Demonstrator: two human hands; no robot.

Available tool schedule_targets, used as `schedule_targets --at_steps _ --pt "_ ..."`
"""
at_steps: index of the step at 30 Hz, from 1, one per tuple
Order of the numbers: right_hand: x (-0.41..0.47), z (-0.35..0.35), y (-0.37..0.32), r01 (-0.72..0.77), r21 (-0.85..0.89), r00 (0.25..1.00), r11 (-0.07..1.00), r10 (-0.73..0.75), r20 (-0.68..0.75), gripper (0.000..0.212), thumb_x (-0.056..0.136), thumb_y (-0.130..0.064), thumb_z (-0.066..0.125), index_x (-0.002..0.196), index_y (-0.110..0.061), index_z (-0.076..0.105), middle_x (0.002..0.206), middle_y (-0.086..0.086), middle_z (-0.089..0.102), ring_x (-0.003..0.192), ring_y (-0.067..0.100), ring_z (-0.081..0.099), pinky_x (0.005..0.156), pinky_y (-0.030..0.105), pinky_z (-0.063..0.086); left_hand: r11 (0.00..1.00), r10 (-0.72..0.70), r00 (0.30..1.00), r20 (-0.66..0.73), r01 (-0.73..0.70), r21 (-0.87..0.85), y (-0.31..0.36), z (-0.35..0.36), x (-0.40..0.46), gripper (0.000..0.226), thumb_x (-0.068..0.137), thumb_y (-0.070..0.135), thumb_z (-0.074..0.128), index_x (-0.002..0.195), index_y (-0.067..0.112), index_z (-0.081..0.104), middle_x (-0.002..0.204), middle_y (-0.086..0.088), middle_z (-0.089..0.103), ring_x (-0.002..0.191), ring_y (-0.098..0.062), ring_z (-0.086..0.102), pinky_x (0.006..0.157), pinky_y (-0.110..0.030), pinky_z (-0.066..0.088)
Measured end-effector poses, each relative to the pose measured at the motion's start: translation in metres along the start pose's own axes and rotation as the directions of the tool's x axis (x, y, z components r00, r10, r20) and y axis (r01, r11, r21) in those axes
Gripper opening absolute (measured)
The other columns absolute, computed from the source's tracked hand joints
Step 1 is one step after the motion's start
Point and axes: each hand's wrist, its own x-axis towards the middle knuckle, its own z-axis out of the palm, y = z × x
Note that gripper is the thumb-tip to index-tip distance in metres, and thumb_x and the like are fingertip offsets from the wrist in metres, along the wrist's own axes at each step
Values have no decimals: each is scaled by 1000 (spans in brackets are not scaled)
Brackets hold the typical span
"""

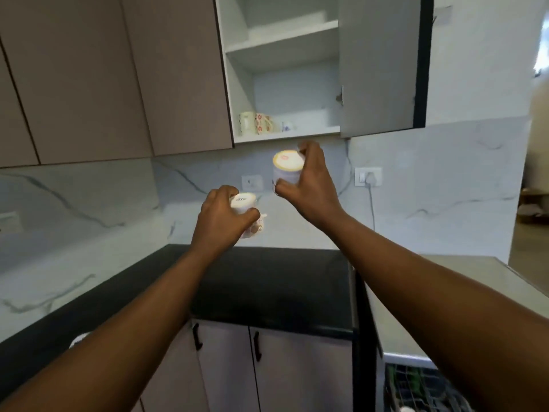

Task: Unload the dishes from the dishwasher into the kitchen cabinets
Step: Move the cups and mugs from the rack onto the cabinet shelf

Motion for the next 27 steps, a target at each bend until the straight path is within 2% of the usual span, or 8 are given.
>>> schedule_targets --at_steps 3,6,10,15,18,23,27 --pt "43 17 19 22 11 998 1000 -22 -55 76 70 -27 75 132 -15 32 128 5 43 109 21 50 78 27 52 997 62 998 -26 -63 -38 -10 15 52 48 72 36 71 114 19 54 113 -1 55 98 -20 54 83 -36 51" --pt "78 33 46 -10 5 996 1000 10 -93 71 71 -23 76 128 -13 33 126 5 44 107 18 47 67 11 39 995 81 996 -35 -83 -63 -19 31 101 48 72 37 71 114 20 56 110 0 58 95 -19 56 81 -37 53" --pt "124 53 86 -40 11 993 999 41 -109 70 70 -21 76 125 -12 34 122 5 45 104 20 47 69 20 38 987 90 995 -32 -93 -128 -27 48 156 43 72 37 71 110 22 57 106 3 60 96 -19 58 83 -39 54" --pt "186 80 132 -99 65 990 993 105 -95 66 74 -23 74 125 -18 32 124 3 47 107 20 50 79 26 41 963 62 996 -71 -78 -257 -40 73 231 45 71 26 76 111 17 57 107 1 63 95 -19 60 74 -26 48" --pt "223 91 156 -90 52 990 995 95 -101 62 76 -25 74 123 -19 34 121 2 48 107 20 51 82 29 44 952 59 996 -69 -77 -297 -49 92 279 48 70 26 78 109 16 50 110 -2 61 97 -22 60 72 -29 51" --pt "285 111 197 -63 -17 990 998 60 -129 57 77 -25 73 119 -21 35 117 2 50 101 23 54 79 36 48 932 114 989 -94 -139 -334 -73 126 357 40 71 29 76 100 17 52 104 -4 64 90 -23 62 69 -31 52" --pt "329 134 222 -82 -53 987 995 73 -143 58 77 -27 73 119 -20 34 115 3 49 101 24 54 81 42 51 916 120 988 -98 -148 -373 -84 151 411 40 73 27 75 102 16 49 102 -3 61 88 -21 58 55 -21 40"
